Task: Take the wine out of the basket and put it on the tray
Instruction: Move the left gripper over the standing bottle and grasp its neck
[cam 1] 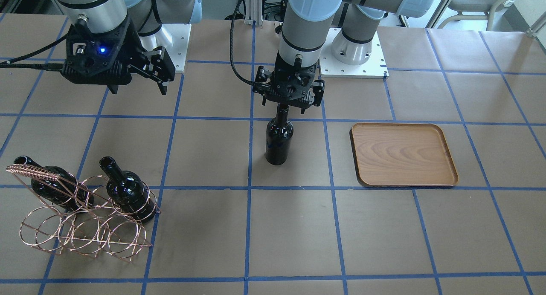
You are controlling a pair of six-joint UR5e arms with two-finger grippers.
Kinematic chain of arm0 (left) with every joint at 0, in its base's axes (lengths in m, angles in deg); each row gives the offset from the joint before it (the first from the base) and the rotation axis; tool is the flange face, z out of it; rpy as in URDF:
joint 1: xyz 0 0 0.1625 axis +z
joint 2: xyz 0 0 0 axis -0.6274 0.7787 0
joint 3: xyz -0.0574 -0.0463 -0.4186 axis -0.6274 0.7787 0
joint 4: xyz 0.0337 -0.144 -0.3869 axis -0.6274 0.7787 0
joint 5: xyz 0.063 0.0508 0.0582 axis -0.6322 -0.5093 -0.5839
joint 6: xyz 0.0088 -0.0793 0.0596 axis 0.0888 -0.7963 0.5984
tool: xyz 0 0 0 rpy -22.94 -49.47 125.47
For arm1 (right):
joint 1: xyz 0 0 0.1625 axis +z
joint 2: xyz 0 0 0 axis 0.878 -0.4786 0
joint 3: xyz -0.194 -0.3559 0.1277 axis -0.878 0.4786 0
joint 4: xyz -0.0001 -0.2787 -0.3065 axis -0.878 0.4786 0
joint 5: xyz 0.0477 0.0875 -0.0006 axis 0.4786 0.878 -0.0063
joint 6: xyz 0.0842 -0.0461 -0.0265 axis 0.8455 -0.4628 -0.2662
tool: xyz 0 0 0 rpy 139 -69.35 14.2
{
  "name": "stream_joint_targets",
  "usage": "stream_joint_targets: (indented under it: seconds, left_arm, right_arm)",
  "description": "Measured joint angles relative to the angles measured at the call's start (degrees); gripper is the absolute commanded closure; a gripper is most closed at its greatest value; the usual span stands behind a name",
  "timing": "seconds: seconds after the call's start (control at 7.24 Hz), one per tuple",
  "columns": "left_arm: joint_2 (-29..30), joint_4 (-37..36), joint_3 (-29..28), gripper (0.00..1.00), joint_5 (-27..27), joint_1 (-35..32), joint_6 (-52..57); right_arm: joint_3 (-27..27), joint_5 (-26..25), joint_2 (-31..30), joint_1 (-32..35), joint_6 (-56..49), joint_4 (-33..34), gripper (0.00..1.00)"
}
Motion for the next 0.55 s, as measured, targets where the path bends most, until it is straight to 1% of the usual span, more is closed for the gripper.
stream_joint_targets:
  seconds: [0.28, 0.41, 0.55]
  left_arm:
    - [1.33, -0.30, 0.08, 0.32, -0.28, 0.04, 0.48]
    - [1.56, -0.32, 0.09, 0.33, -0.34, 0.05, 0.52]
    - [1.64, -0.33, 0.10, 0.35, -0.37, 0.05, 0.54]
  right_arm:
    - [-0.06, -0.01, 0.00, -0.01, -0.06, 0.09, 0.00]
    - [-0.07, -0.01, 0.00, -0.01, -0.06, 0.08, 0.00]
    - [-0.11, -0.01, 0.00, -0.02, -0.07, 0.08, 0.00]
